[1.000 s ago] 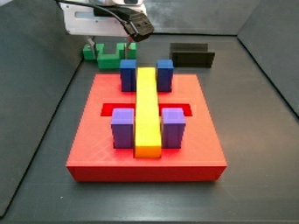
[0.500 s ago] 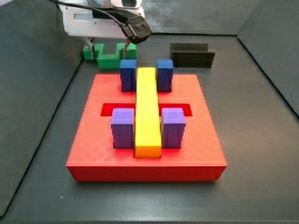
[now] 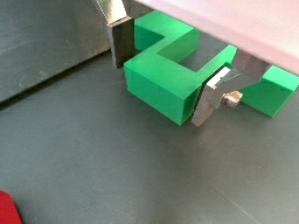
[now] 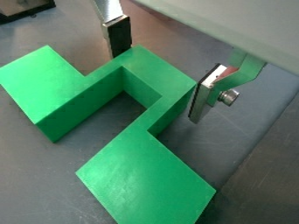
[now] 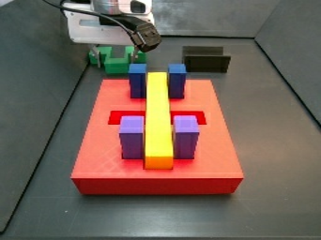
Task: Pick up the green object. Move up. Place the green object on the fixture. Regrasp the green object. Move to above the board. Insert the green object.
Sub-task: Pick up the green object.
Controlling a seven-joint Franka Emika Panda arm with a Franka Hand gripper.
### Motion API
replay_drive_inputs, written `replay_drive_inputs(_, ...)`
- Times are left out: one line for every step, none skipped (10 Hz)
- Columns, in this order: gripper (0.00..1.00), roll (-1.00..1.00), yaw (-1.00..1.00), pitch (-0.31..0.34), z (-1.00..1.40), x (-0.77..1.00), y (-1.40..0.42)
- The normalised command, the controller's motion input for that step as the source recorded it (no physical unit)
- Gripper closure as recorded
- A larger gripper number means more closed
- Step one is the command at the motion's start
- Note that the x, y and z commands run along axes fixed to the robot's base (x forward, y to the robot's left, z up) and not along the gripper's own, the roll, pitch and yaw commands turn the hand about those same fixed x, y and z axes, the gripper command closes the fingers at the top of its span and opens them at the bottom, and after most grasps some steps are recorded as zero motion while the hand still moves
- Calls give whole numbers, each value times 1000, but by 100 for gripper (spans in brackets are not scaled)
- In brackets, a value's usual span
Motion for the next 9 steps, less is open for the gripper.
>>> replay_drive_inputs(0, 99, 0, 0, -166, 0, 14)
replay_drive_inputs(0, 24, 0, 0, -71, 0, 74)
replay_drive_inputs(0, 17, 0, 0, -49, 0, 60)
replay_drive_inputs(0, 33, 0, 0, -14, 0, 0)
replay_drive_inputs(0, 0, 0, 0, 0, 0, 0)
replay_drive_inputs(100, 0, 0, 0, 0, 0, 0)
replay_drive_inputs(100, 0, 0, 0, 0, 0, 0)
replay_drive_inputs(100, 0, 0, 0, 0, 0, 0)
replay_drive_inputs(100, 0, 0, 0, 0, 0, 0)
